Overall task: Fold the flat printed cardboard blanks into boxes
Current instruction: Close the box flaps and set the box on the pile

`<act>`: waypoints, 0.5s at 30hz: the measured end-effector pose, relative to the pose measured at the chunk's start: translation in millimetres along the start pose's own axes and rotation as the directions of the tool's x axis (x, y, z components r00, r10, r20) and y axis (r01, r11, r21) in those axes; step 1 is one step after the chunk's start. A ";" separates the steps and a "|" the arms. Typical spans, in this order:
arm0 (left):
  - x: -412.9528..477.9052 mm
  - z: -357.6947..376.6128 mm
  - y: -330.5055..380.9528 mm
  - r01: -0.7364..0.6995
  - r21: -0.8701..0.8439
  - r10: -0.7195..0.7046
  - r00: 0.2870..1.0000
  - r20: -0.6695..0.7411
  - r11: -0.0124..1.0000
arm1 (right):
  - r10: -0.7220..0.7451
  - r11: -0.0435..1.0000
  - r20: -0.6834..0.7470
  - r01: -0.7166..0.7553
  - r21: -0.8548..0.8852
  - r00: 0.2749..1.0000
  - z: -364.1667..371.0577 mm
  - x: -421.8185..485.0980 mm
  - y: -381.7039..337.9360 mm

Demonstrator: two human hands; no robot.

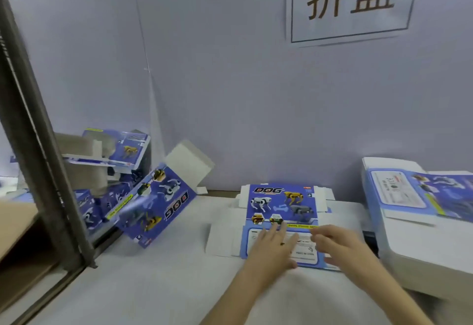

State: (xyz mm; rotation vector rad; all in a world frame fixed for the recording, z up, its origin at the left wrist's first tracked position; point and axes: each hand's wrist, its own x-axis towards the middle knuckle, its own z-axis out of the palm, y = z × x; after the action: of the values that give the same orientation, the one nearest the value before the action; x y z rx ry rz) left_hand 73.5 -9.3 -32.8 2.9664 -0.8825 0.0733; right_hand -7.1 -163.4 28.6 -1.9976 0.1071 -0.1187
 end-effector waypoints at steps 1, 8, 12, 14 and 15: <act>0.0 5.0 -0.9 -0.009 0.045 0.009 1.000 -0.003 0.999 | -0.008 1.000 -0.008 0.008 -0.016 1.000 -0.3 1.1 2.0; -4.9 4.7 -7.4 -0.172 0.360 0.322 0.853 -0.410 0.917 | -0.123 0.986 -0.110 0.109 -0.126 0.986 -1.9 -3.9 3.7; -1.0 -50.9 -23.3 -0.114 0.097 0.148 0.659 -0.738 0.989 | -0.246 0.969 -0.235 0.240 -0.052 0.941 -9.4 -15.0 -11.7; -7.6 -77.8 -28.1 -0.032 -0.036 -0.015 0.501 -0.865 0.999 | -0.287 0.956 -0.300 0.293 -0.025 0.910 -12.0 -17.1 -17.3; -14.2 -90.7 -27.6 -0.041 -0.097 -0.071 0.424 -0.903 0.994 | -0.294 0.951 -0.334 0.309 -0.009 0.896 -12.9 -17.1 -19.8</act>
State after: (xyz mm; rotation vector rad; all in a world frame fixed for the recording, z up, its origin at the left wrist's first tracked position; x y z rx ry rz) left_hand 73.7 26.8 56.0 2.1971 -0.6092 1.4335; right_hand -25.4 -164.5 51.4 -1.9217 0.0074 -0.6548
